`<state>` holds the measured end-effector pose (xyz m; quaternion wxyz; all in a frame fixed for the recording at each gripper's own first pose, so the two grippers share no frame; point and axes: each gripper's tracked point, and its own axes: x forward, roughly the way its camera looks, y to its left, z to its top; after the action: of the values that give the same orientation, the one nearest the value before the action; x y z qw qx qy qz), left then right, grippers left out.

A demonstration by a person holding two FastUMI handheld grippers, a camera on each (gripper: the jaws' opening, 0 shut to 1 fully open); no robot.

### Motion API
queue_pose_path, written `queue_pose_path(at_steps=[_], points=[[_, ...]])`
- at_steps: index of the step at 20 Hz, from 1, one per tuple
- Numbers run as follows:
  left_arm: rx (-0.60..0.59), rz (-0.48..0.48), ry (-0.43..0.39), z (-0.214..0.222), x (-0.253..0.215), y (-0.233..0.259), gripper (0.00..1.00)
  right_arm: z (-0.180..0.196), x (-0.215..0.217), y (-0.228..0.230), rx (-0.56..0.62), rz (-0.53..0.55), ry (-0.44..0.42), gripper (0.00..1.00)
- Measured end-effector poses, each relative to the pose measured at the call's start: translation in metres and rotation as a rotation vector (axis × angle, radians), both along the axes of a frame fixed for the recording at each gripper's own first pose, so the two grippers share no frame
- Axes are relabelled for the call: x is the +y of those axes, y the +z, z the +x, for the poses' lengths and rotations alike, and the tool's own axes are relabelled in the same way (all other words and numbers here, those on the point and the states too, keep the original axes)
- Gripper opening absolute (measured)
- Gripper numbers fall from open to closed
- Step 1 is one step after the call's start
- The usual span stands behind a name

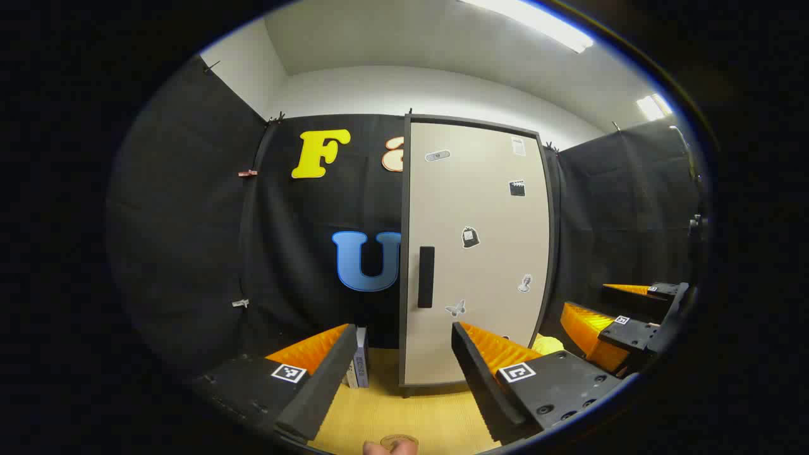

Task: Open the cabinet door with the right hand, grasp the bottle in the cabinet with the left hand and place it on the coaster, then close the cabinet door with the right hand.

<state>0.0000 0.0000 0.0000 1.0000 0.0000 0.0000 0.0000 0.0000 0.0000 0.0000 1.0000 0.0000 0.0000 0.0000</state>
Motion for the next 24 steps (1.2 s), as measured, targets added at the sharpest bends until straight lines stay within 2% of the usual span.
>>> queue_pose_path(at_steps=[18, 24], points=[[-0.019, 0.023, 0.001, 0.0, 0.014, 0.002, 0.95, -0.001, 0.015, 0.0, 0.004, 0.001, -0.016, 0.97], [-0.017, -0.003, 0.028, 0.005, 0.029, 0.0, 0.95, 0.023, 0.038, 0.012, -0.021, 0.02, 0.02, 0.97]])
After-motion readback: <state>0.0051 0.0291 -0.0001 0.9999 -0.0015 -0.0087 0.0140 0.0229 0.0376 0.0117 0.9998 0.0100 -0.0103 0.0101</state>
